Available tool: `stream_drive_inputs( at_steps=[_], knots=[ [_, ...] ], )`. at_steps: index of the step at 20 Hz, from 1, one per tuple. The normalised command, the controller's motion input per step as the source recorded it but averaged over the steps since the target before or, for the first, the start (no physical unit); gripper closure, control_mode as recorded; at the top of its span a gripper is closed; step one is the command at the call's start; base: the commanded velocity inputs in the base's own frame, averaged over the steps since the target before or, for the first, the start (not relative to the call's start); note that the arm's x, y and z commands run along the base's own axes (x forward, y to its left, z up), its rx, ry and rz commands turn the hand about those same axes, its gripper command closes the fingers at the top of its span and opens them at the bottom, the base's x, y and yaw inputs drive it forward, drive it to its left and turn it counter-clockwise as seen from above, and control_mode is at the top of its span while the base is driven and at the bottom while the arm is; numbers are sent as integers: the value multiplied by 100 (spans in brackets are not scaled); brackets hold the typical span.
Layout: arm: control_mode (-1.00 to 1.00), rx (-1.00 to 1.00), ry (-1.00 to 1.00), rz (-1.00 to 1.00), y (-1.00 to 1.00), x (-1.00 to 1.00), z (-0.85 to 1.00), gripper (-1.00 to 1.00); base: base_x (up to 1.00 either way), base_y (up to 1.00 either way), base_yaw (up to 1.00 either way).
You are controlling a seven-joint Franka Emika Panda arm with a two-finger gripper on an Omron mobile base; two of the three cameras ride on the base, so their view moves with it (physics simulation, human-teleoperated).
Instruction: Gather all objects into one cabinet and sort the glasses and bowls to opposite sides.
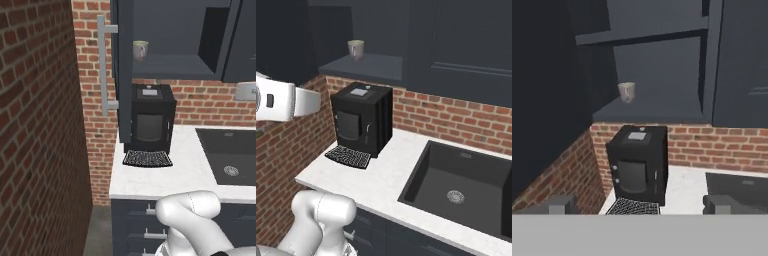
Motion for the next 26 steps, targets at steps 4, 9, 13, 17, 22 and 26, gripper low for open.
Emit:
stream_drive_inputs(
  at_steps=[4, 9, 13, 17, 22, 26],
  knots=[
    [-100, 15, -3, 2, -68, 100, 4, -100, 0, 0, 0],
    [-100, 8, 0, 11, -11, 100, 0, -100, 0, 0, 0],
    [-100, 3, -1, 19, 19, 78, 0, -100, 0, 0, 0],
    [-100, 1, -4, 20, 21, 38, 2, -100, 0, 0, 0],
    [-100, 0, -13, 13, 0, 22, 12, -100, 0, 0, 0],
    [-100, -1, -11, -1, 0, 30, 9, -100, 0, 0, 0]
  ],
)
